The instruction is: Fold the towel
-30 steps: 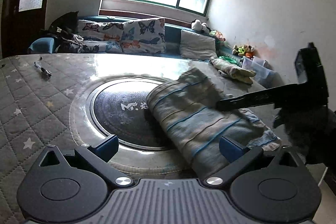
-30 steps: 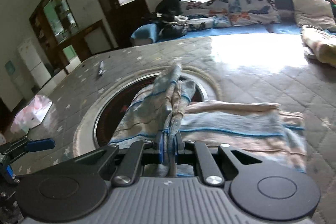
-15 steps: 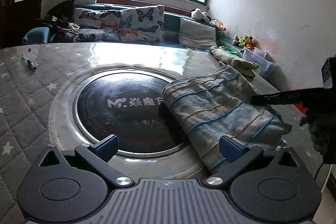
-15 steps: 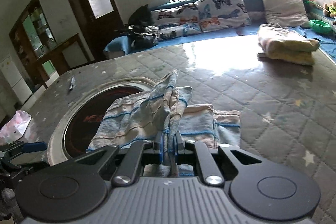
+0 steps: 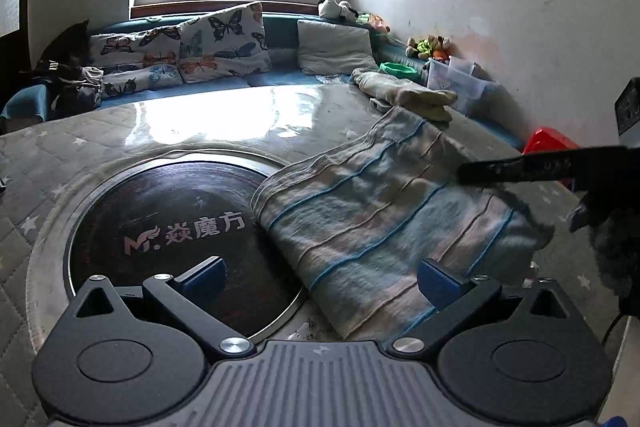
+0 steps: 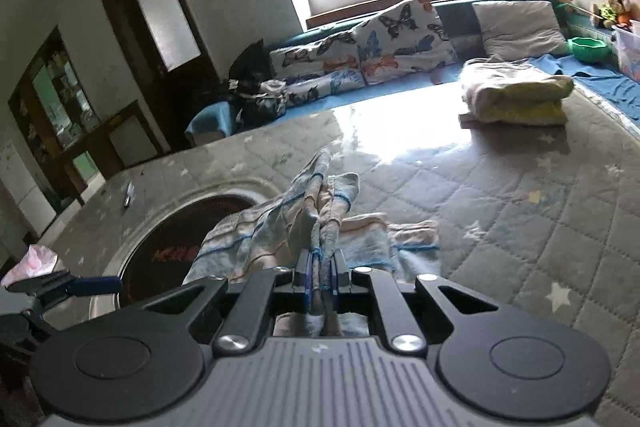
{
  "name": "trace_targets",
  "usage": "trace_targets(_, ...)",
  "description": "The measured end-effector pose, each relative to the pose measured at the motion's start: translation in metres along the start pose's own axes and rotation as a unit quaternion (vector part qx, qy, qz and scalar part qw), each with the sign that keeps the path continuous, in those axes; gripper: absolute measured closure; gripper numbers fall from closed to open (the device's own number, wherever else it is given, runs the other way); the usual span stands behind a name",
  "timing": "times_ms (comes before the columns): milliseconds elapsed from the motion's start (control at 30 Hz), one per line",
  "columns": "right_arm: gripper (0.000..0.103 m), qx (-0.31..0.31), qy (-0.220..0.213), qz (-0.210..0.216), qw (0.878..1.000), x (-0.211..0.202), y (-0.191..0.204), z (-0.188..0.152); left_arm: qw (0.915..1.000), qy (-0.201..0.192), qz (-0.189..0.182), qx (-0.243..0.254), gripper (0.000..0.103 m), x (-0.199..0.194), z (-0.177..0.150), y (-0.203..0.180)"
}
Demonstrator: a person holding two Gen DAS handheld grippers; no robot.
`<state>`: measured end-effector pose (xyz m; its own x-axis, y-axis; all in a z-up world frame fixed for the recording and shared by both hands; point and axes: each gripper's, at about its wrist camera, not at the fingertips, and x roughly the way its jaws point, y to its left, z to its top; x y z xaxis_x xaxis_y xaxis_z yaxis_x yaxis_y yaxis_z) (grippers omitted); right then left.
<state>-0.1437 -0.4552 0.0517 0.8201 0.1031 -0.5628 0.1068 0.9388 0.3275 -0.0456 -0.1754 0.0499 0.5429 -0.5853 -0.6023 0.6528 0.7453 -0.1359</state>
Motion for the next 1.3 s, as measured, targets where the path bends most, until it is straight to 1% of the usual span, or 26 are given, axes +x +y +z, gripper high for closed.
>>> trace_targets(100,0.096,0.006,0.011,-0.008,1.000,0.007,-0.005,0.000,1.0000,0.006,0.000,0.003,0.000,0.005,0.001,0.000)
trace_targets(300,0.096,0.019,-0.025,-0.003,1.000,-0.005,-0.009,0.004,0.9998,0.006,0.002,0.019,0.000,0.014,0.011,-0.004)
trace_targets(500,0.096,0.055,0.004,-0.019,0.998,0.004,-0.028,-0.010,0.9994,0.009,0.000,0.033,0.000,0.026,0.018,-0.008)
trace_targets(633,0.096,0.074,-0.003,-0.016,0.997,0.000,-0.036,-0.015,0.9989,0.014,-0.003,0.044,0.000,0.034,0.020,-0.011)
trace_targets(733,0.096,0.071,0.011,-0.027,0.997,0.003,-0.038,-0.020,0.9986,0.018,-0.002,0.049,0.000,0.040,0.023,-0.011)
trace_targets(867,0.095,0.078,0.014,-0.031,0.996,0.002,-0.043,-0.021,0.9984,0.022,0.001,0.052,0.000,0.046,0.028,-0.008)
trace_targets(933,0.087,0.072,0.019,-0.029,0.997,0.001,-0.043,-0.020,0.9982,0.025,0.002,0.054,0.000,0.049,0.029,-0.007)
trace_targets(1033,0.084,0.060,0.024,-0.027,0.998,0.004,-0.043,-0.014,0.9978,0.029,0.002,0.060,0.000,0.055,0.032,-0.006)
trace_targets(1067,0.080,0.057,0.025,-0.024,0.998,0.006,-0.044,-0.011,0.9976,0.030,0.002,0.063,0.000,0.057,0.032,-0.007)
trace_targets(1100,0.072,0.054,0.026,-0.021,0.998,0.008,-0.045,-0.008,0.9974,0.031,0.001,0.066,0.000,0.059,0.033,-0.008)
trace_targets(1233,0.070,0.051,0.031,-0.011,0.998,0.020,-0.049,0.003,0.9969,0.035,0.002,0.070,0.000,0.066,0.037,-0.012)
trace_targets(1300,0.069,0.056,0.023,-0.012,0.998,0.023,-0.050,0.004,0.9967,0.037,0.003,0.072,0.000,0.070,0.039,-0.013)
